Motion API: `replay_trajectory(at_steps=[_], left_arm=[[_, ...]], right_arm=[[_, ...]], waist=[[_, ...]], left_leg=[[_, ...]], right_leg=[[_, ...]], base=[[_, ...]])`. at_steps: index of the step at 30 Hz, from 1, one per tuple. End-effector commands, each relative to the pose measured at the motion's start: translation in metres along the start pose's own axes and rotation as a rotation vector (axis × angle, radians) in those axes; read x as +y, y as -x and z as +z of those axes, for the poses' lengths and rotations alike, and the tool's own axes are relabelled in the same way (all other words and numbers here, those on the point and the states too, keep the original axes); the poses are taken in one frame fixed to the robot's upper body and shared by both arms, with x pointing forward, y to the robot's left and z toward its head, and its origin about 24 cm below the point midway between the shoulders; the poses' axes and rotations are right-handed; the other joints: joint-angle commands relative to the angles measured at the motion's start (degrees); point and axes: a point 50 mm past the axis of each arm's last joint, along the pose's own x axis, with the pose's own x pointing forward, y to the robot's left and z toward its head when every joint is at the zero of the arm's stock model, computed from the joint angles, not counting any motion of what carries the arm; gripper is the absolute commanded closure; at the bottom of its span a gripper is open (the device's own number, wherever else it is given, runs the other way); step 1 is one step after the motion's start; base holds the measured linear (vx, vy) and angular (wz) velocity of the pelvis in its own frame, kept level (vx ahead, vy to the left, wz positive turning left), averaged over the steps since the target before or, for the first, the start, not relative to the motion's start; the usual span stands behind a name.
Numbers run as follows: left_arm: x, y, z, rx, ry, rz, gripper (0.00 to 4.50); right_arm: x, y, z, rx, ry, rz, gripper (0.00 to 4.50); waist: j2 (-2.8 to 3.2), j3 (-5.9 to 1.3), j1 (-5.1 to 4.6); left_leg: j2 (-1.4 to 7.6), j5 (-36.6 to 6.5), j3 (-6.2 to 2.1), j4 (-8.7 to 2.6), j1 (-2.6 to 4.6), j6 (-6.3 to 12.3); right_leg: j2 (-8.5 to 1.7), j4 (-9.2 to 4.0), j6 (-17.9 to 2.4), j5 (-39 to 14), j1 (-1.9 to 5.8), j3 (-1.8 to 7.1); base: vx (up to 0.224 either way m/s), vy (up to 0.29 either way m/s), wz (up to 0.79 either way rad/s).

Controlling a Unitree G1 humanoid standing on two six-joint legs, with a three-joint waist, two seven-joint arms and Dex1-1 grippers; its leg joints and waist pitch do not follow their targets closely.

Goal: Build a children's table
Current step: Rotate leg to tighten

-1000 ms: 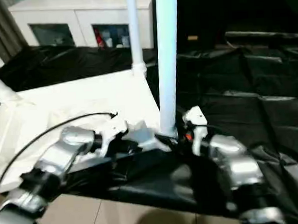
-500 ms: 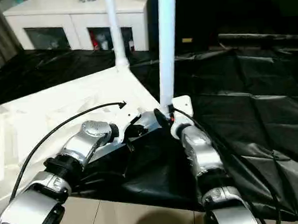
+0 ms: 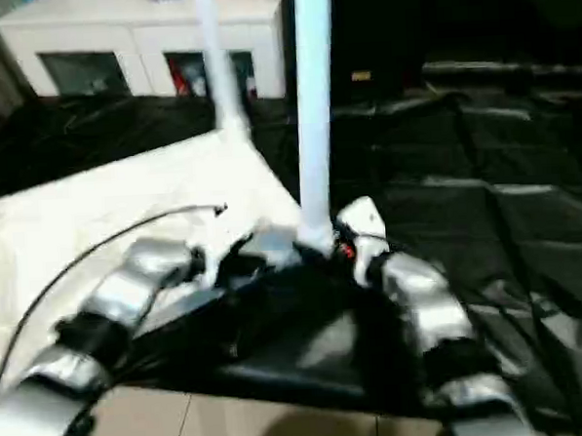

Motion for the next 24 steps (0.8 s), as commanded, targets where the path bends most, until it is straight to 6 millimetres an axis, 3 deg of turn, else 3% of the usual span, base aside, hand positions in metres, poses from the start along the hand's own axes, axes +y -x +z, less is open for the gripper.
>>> replay_trajectory(at_steps=[1,7,12,19,24], left_arm=[[-0.010,-0.003,0.016,-0.067,-0.074,-0.107,4.50],[-0.017,0.004,0.012,-0.044,-0.078,-0.202,4.50],[-0.017,0.009,0.008,-0.023,-0.080,-0.229,4.50],[-0.019,0.009,0.007,-0.018,-0.081,-0.240,4.50],[-0.009,0.004,0.006,-0.012,-0.041,-0.108,4.50]], right_arm=[[0.009,0.001,0.002,0.015,0.016,0.124,0.51],[0.010,0.017,0.003,0.023,0.036,0.216,0.51],[0.012,0.021,0.004,0.023,0.039,0.253,0.97],[0.017,0.019,0.003,0.018,0.021,0.284,1.47],[0.021,0.007,-0.014,0.074,-0.051,0.176,1.71]], waist=[[-0.79,-3.64,0.33],[-0.78,-3.49,1.10],[-0.84,-3.51,1.16],[-0.87,-3.51,1.41],[-0.94,-3.38,1.28]], left_leg=[[2.58,-11.06,-1.08,-3.45,1.03,6.80],[2.71,-12.76,-1.20,-3.84,1.17,4.69],[2.63,-11.85,-1.24,-3.81,1.00,4.71],[2.58,-11.43,-1.24,-3.80,0.97,4.57],[2.51,-11.69,-1.27,-3.89,0.98,3.94]], right_leg=[[-3.86,-4.42,-14.87,-9.03,2.95,2.38],[-4.06,-4.71,-12.84,-13.22,2.82,2.55],[-4.02,-4.66,-12.53,-12.81,2.82,2.56],[-4.04,-4.64,-12.49,-12.87,2.79,2.52],[-4.01,-4.81,-11.95,-14.39,2.55,2.53]], base=[[0.000,0.000,0.00],[0.000,0.000,0.00],[0.000,0.000,0.00],[0.000,0.000,0.00],[0.000,0.000,0.00]])
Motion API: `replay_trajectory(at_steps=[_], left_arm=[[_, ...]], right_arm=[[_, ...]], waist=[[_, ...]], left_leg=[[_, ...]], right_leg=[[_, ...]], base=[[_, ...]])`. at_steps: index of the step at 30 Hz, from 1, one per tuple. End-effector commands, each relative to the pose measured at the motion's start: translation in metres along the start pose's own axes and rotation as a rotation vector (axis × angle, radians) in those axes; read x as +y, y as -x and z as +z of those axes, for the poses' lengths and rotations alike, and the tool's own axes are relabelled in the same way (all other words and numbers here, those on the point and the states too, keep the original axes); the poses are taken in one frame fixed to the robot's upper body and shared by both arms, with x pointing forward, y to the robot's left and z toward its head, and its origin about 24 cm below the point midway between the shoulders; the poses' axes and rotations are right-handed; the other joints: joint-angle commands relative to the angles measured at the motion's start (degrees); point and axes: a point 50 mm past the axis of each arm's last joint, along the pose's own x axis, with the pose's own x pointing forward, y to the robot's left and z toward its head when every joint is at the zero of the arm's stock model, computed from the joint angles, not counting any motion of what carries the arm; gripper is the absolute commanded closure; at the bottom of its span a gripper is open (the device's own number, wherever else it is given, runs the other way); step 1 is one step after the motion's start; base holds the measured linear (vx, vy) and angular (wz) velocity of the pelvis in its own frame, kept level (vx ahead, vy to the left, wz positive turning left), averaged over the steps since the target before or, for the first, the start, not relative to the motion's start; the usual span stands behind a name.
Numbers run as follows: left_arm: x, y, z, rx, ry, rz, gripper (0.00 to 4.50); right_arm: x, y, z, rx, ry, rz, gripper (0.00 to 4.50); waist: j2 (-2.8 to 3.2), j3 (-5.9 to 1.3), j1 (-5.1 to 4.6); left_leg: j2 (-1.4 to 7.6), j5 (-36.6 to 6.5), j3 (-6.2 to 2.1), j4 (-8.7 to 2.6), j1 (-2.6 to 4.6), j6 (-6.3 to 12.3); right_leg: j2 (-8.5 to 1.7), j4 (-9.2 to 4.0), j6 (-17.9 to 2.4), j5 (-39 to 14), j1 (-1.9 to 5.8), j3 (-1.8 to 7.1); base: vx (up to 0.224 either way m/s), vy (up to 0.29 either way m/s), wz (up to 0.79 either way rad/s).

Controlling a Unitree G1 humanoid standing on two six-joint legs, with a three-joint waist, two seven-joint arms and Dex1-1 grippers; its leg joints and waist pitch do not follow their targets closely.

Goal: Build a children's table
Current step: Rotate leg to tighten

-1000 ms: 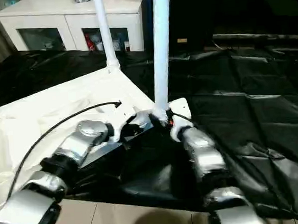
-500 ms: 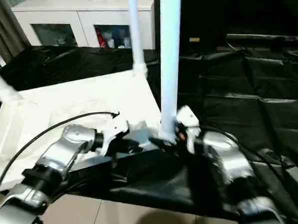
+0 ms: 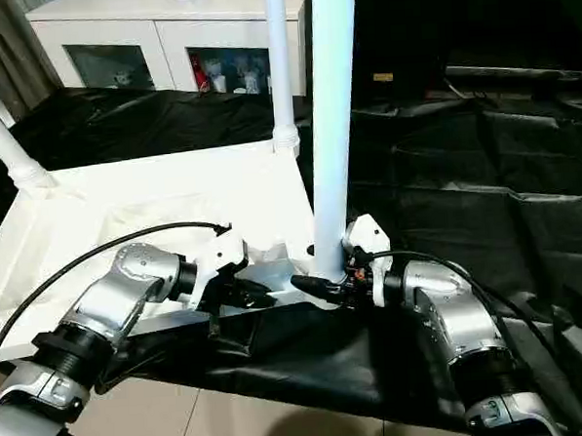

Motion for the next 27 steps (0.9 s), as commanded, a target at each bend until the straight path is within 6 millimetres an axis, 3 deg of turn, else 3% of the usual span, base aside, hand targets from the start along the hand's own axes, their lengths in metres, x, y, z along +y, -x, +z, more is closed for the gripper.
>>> replay_trajectory(at_steps=[1,2,4,5,7,10,13,14,20,22,24,27], left_arm=[[0.009,-0.004,0.012,-0.024,-0.009,0.081,4.50],[0.013,-0.006,0.013,-0.028,0.004,0.133,4.50],[0.023,-0.010,0.016,-0.039,0.039,0.259,4.50],[0.024,-0.010,0.016,-0.039,0.041,0.265,4.50],[0.031,-0.014,0.021,-0.046,0.072,0.359,4.50],[0.037,-0.019,0.026,-0.040,0.089,0.443,4.50],[0.039,-0.029,0.035,-0.055,0.097,0.482,4.50],[0.039,-0.030,0.036,-0.054,0.088,0.477,4.50],[0.032,-0.032,0.035,-0.072,0.031,0.366,4.50],[0.031,-0.031,0.034,-0.074,0.024,0.349,4.50],[0.028,-0.028,0.032,-0.089,0.013,0.290,4.50],[0.019,-0.020,0.026,-0.086,-0.015,0.161,4.50]], right_arm=[[0.003,-0.012,-0.015,0.065,-0.032,-0.071,1.72],[0.002,-0.017,-0.020,0.085,-0.033,-0.137,1.73],[-0.001,-0.031,-0.028,0.089,-0.092,-0.311,1.73],[-0.001,-0.032,-0.028,0.087,-0.097,-0.321,1.74],[-0.004,-0.046,-0.028,0.066,-0.185,-0.457,1.74],[-0.002,-0.063,-0.026,0.082,-0.221,-0.517,1.74],[0.003,-0.086,-0.014,0.054,-0.219,-0.528,1.74],[0.004,-0.089,-0.011,0.036,-0.229,-0.521,1.39],[0.003,-0.093,0.005,-0.015,-0.179,-0.424,0.68],[0.003,-0.091,0.005,-0.017,-0.170,-0.398,0.68],[0.002,-0.083,0.003,-0.018,-0.144,-0.324,0.68],[0.000,-0.061,-0.001,-0.002,-0.096,-0.202,0.68]], waist=[[-1.10,-3.31,-0.54],[-1.15,-3.30,-0.57],[-1.01,-3.03,-1.33],[-1.07,-3.09,-1.59],[-0.77,-3.01,-1.93],[-0.51,-3.19,-2.30],[-0.67,-3.33,-2.73],[-0.56,-3.36,-2.64],[-0.72,-3.64,-2.76],[-0.69,-3.64,-2.89],[-0.87,-3.63,-2.82],[-0.63,-3.65,-2.59]], left_leg=[[2.31,-12.74,-1.31,-4.03,1.13,3.43],[2.26,-13.11,-1.39,-4.08,1.17,3.02],[2.04,-14.71,-1.50,-4.31,1.34,1.40],[2.05,-15.99,-1.68,-4.38,1.56,0.96],[2.11,-16.80,-1.78,-4.51,1.63,0.71],[2.00,-16.77,-1.84,-4.51,1.50,1.04],[1.82,-16.26,-1.76,-4.37,1.22,1.24],[1.88,-15.62,-1.70,-4.28,1.14,1.86],[1.94,-12.58,-1.76,-4.17,0.42,4.09],[2.00,-12.23,-1.66,-4.07,0.53,4.63],[1.92,-12.14,-1.54,-3.93,0.55,5.20],[2.27,-11.20,-1.50,-3.91,0.55,6.22]], right_leg=[[-3.95,-5.19,-11.51,-16.73,2.33,2.47],[-4.12,-5.30,-11.13,-17.94,2.52,2.46],[-4.01,-5.80,-9.75,-22.40,2.14,2.42],[-4.10,-6.01,-9.32,-23.79,2.23,2.36],[-4.12,-6.12,-9.18,-24.20,1.98,2.44],[-4.04,-6.02,-9.45,-22.21,2.18,2.42],[-4.11,-5.81,-10.53,-20.06,2.41,2.37],[-4.15,-5.81,-10.79,-18.60,2.43,2.45],[-4.19,-5.05,-11.89,-13.58,3.19,2.26],[-4.16,-4.97,-12.66,-12.28,3.07,2.32],[-4.11,-4.97,-13.16,-11.71,3.20,2.32],[-4.06,-4.72,-13.68,-9.86,3.25,2.35]], base=[[0.000,0.000,0.00],[0.000,0.000,0.00],[0.000,0.000,0.00],[0.000,0.000,0.00],[0.000,0.000,0.00],[0.000,0.000,0.00],[0.000,0.000,0.00],[0.000,0.000,0.00],[0.000,0.000,0.00],[0.000,0.000,0.00],[0.000,0.000,0.00],[0.000,0.000,0.00]])
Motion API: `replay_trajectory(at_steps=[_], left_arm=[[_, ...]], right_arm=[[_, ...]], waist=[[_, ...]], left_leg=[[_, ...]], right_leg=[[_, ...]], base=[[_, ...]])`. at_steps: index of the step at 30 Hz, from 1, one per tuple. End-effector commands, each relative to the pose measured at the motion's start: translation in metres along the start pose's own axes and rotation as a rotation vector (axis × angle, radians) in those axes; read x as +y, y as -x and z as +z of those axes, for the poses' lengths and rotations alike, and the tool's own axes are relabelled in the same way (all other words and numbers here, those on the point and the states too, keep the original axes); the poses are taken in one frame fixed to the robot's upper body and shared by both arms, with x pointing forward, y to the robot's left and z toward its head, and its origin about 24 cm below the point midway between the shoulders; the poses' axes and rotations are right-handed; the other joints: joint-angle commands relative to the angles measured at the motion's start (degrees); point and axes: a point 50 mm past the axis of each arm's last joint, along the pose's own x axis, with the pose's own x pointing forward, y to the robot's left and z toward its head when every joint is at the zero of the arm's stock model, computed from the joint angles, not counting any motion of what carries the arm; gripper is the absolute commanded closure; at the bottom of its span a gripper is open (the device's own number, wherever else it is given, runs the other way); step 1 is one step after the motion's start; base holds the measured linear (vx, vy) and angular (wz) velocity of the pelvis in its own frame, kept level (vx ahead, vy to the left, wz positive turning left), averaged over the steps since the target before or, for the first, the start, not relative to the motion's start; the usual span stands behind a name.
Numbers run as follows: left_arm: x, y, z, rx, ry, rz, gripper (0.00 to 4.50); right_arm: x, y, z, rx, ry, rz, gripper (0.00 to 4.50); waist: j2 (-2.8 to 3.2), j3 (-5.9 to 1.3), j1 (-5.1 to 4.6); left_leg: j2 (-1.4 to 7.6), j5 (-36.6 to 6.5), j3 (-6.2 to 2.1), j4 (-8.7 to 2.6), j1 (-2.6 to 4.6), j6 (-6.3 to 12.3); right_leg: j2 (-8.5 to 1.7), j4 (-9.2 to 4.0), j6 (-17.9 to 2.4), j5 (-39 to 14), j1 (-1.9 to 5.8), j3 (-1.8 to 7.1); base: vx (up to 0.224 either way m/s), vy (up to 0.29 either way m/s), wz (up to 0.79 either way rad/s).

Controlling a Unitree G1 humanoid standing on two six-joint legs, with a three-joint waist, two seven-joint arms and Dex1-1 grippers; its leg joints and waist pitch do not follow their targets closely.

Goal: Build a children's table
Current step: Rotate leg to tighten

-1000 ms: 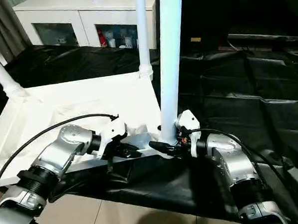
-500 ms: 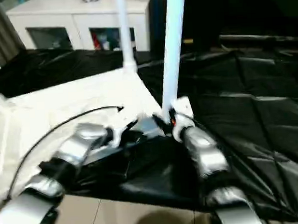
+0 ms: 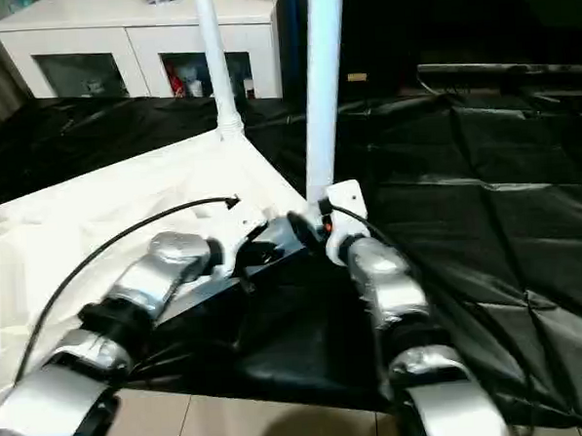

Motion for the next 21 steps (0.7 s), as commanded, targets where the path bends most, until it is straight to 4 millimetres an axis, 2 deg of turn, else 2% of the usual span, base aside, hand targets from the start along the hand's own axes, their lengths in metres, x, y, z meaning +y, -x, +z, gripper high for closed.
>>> replay_trajectory(at_steps=[1,3,5,7,11,12,16,17,21], left_arm=[[-0.014,-0.002,0.014,-0.077,-0.073,-0.145,4.50],[-0.015,0.000,0.011,-0.071,-0.081,-0.168,4.50],[-0.016,0.006,0.007,-0.058,-0.094,-0.202,4.50],[-0.018,0.012,0.004,-0.050,-0.103,-0.248,4.50],[-0.023,0.018,0.002,-0.046,-0.100,-0.318,4.50],[-0.025,0.019,0.001,-0.041,-0.099,-0.337,4.50],[-0.028,0.024,-0.001,-0.032,-0.098,-0.372,4.50],[-0.028,0.024,-0.001,-0.031,-0.099,-0.373,4.50],[-0.028,0.025,-0.001,-0.026,-0.101,-0.364,4.50]], right_arm=[[0.025,-0.001,-0.014,0.065,0.010,0.226,0.68],[0.022,0.004,-0.014,0.062,0.013,0.247,0.68],[0.014,0.017,-0.011,0.043,0.024,0.298,0.68],[0.007,0.030,-0.007,0.024,0.029,0.351,0.68],[0.004,0.042,-0.005,0.016,0.037,0.414,0.68],[0.004,0.045,-0.005,0.019,0.041,0.428,0.91],[0.004,0.053,-0.007,0.045,0.042,0.479,1.19],[0.004,0.054,-0.007,0.047,0.040,0.482,1.34],[0.007,0.053,-0.009,0.057,0.023,0.494,1.63]], waist=[[-0.60,-3.57,0.57],[-0.50,-3.52,0.67],[-0.52,-3.48,0.97],[-0.59,-3.45,1.32],[-0.54,-3.33,1.79],[-0.52,-3.34,1.90],[-0.48,-3.34,2.11],[-0.64,-3.27,2.01],[-0.60,-3.31,1.97]], left_leg=[[2.38,-11.14,-1.31,-3.67,0.54,6.43],[2.52,-11.56,-1.20,-3.71,0.75,6.24],[2.66,-12.33,-1.23,-3.84,0.80,5.68],[2.79,-12.91,-1.21,-3.89,0.89,5.60],[2.81,-13.37,-1.18,-4.02,0.94,5.05],[2.85,-13.50,-1.16,-4.03,1.01,4.93],[2.84,-13.26,-1.22,-4.13,0.97,4.50],[2.77,-13.46,-1.21,-4.13,0.94,4.39],[2.69,-12.73,-1.27,-4.08,0.87,4.28]], right_leg=[[-4.08,-4.54,-14.07,-9.32,3.20,2.31],[-4.01,-4.56,-14.49,-9.56,2.92,2.35],[-3.98,-4.55,-14.59,-10.23,3.04,2.36],[-4.03,-4.59,-14.28,-10.52,3.06,2.46],[-4.05,-4.72,-13.84,-12.55,2.80,2.46],[-4.11,-4.79,-13.73,-12.99,2.77,2.49],[-3.98,-4.72,-13.26,-13.13,2.69,2.50],[-3.99,-4.84,-13.13,-13.57,2.68,2.51],[-4.05,-4.86,-12.74,-13.98,2.69,2.51]], base=[[0.000,0.000,0.00],[0.000,0.000,0.00],[0.000,0.000,0.00],[0.000,0.000,0.00],[0.000,0.000,0.00],[0.000,0.000,0.00],[0.000,0.000,0.00],[0.000,0.000,0.00],[0.000,0.000,0.00]])
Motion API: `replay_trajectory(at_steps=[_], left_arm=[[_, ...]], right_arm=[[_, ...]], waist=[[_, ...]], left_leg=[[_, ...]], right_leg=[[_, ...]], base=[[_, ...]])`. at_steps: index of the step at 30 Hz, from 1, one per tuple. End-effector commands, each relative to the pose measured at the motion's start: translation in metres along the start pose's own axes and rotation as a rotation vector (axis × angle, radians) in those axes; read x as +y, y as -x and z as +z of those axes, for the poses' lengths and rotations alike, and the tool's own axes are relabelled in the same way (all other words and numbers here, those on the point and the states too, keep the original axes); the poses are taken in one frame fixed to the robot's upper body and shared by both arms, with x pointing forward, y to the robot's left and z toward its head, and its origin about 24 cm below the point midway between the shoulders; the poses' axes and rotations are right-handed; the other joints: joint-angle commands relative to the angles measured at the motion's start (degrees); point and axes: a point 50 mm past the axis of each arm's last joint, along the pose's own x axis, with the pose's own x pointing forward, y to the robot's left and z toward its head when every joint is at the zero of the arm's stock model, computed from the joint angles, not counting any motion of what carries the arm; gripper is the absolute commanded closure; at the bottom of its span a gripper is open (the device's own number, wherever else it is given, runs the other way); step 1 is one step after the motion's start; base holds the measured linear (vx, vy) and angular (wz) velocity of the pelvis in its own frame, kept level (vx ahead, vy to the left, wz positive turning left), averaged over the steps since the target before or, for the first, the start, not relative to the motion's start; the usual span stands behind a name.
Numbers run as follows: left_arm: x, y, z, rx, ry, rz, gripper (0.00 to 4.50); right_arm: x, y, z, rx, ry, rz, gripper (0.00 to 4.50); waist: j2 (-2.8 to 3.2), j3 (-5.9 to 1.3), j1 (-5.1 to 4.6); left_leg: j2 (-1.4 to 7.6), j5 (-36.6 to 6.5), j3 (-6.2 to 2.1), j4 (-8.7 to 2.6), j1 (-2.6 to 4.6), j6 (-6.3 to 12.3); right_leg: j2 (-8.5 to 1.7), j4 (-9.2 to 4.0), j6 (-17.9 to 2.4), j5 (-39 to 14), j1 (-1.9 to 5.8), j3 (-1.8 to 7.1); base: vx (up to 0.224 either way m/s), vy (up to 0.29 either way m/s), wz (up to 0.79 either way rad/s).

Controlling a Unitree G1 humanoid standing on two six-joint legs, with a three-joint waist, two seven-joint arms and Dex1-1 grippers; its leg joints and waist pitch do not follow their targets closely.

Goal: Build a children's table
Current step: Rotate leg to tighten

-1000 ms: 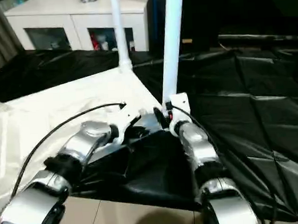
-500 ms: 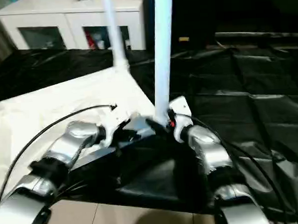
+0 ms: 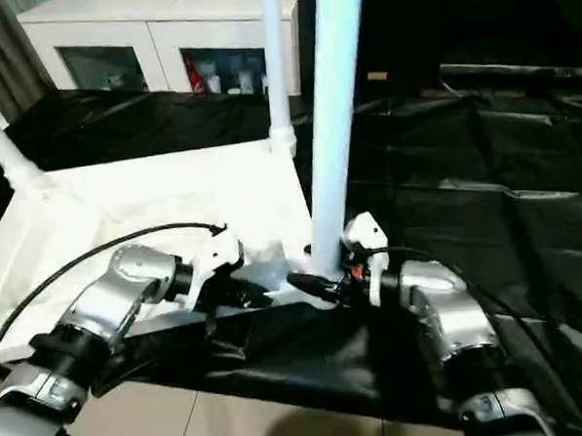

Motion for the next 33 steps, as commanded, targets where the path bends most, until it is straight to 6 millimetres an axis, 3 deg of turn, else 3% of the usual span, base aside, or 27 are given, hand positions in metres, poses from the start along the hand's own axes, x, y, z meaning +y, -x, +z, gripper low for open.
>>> replay_trajectory(at_steps=[1,3,6,8,10,13,17,18,19,21,25,26,27,30,33], left_arm=[[-0.003,-0.003,0.013,-0.028,-0.047,-0.043,4.50],[-0.002,-0.004,0.013,-0.024,-0.047,-0.019,4.50],[0.006,-0.006,0.013,-0.015,-0.026,0.085,4.50],[0.015,-0.009,0.016,-0.020,0.000,0.182,4.50],[0.018,-0.010,0.017,-0.023,0.012,0.224,4.50],[0.030,-0.020,0.024,-0.042,0.067,0.393,4.50],[0.036,-0.034,0.033,-0.087,0.127,0.515,4.50],[0.036,-0.034,0.033,-0.087,0.127,0.515,4.50],[0.035,-0.042,0.036,-0.096,0.128,0.519,4.50],[0.033,-0.045,0.038,-0.096,0.114,0.503,4.50],[0.032,-0.046,0.039,-0.106,0.101,0.471,4.50],[0.031,-0.045,0.038,-0.102,0.093,0.456,4.50],[0.029,-0.043,0.036,-0.097,0.073,0.412,4.50],[0.026,-0.042,0.035,-0.096,0.063,0.376,4.50],[0.012,-0.037,0.031,-0.109,0.009,0.200,4.50]], right_arm=[[0.006,-0.003,-0.004,0.010,-0.025,0.029,1.72],[0.008,-0.007,-0.007,0.019,-0.036,0.022,1.74],[0.006,-0.014,-0.013,0.038,-0.038,-0.063,1.75],[0.000,-0.022,-0.018,0.056,-0.032,-0.206,1.76],[-0.004,-0.025,-0.020,0.063,-0.035,-0.286,1.76],[-0.011,-0.041,-0.024,0.041,-0.125,-0.498,1.76],[-0.009,-0.063,-0.023,0.050,-0.160,-0.615,1.76],[-0.009,-0.063,-0.023,0.050,-0.160,-0.615,1.76],[-0.006,-0.075,-0.019,0.043,-0.153,-0.608,1.76],[-0.003,-0.081,-0.015,0.021,-0.160,-0.572,1.21],[0.000,-0.087,-0.010,-0.010,-0.168,-0.518,0.85],[0.000,-0.086,-0.009,-0.008,-0.154,-0.512,0.72],[-0.002,-0.082,-0.008,-0.002,-0.126,-0.485,0.62],[-0.003,-0.077,-0.008,0.000,-0.107,-0.458,0.62],[-0.005,-0.058,-0.005,-0.015,-0.048,-0.326,0.62]], waist=[[-0.70,-3.41,-0.13],[-1.03,-3.42,-0.13],[-0.84,-3.32,-0.26],[-1.17,-3.14,-0.55],[-1.03,-3.06,-0.78],[-0.83,-3.08,-1.41],[-1.01,-3.27,-1.59],[-1.04,-3.29,-1.62],[-0.99,-3.36,-1.53],[-1.04,-3.42,-1.54],[-0.99,-3.38,-1.69],[-0.96,-3.40,-1.74],[-1.48,-3.36,-1.82],[-1.19,-3.44,-1.75],[-1.33,-3.61,-1.58]], left_leg=[[2.64,-12.69,-1.38,-4.09,0.97,4.24],[2.64,-12.54,-1.35,-4.07,0.94,4.25],[2.60,-12.65,-1.41,-4.14,0.96,3.95],[2.41,-14.30,-1.42,-4.23,1.18,2.79],[2.31,-15.34,-1.60,-4.32,1.30,1.88],[2.07,-15.42,-1.58,-4.33,1.36,0.94],[1.90,-14.96,-1.57,-4.19,1.21,1.96],[1.87,-14.67,-1.57,-4.15,1.14,2.20],[1.92,-13.89,-1.52,-4.06,0.99,2.90],[1.80,-13.15,-1.50,-3.98,0.84,3.73],[1.86,-12.54,-1.59,-4.05,0.53,4.79],[1.94,-12.93,-1.62,-4.10,0.65,4.71],[1.94,-13.18,-1.53,-4.09,0.66,4.78],[2.08,-12.94,-1.60,-4.08,0.59,4.90],[2.27,-11.01,-1.59,-3.88,0.29,6.39]], right_leg=[[-3.98,-4.79,-12.68,-13.97,2.68,2.49],[-3.99,-4.83,-12.51,-13.90,2.71,2.53],[-4.06,-4.93,-12.32,-14.72,2.56,2.54],[-4.14,-5.44,-11.47,-18.41,2.38,2.52],[-4.20,-5.65,-10.37,-21.70,2.27,2.48],[-4.01,-5.74,-10.22,-21.51,2.08,2.53],[-4.04,-5.78,-10.41,-19.86,2.34,2.42],[-4.07,-5.74,-10.40,-19.46,2.39,2.44],[-4.21,-5.66,-10.55,-18.35,2.43,2.50],[-4.15,-5.57,-10.69,-17.53,2.62,2.38],[-4.18,-5.47,-10.44,-17.37,2.82,2.27],[-4.17,-5.57,-10.31,-18.11,2.73,2.26],[-4.11,-5.69,-10.24,-18.62,2.63,2.30],[-4.26,-5.48,-10.58,-18.02,2.74,2.37],[-4.32,-4.93,-11.64,-13.43,3.13,2.46]], base=[[0.000,0.000,0.00],[0.000,0.000,0.00],[0.000,0.000,0.00],[0.000,0.000,0.00],[0.000,0.000,0.00],[0.000,0.000,0.00],[0.000,0.000,0.00],[0.000,0.000,0.00],[0.000,0.000,0.00],[0.000,0.000,0.00],[0.000,0.000,0.00],[0.000,0.000,0.00],[0.000,0.000,0.00],[0.000,0.000,0.00],[0.000,0.000,0.00]])
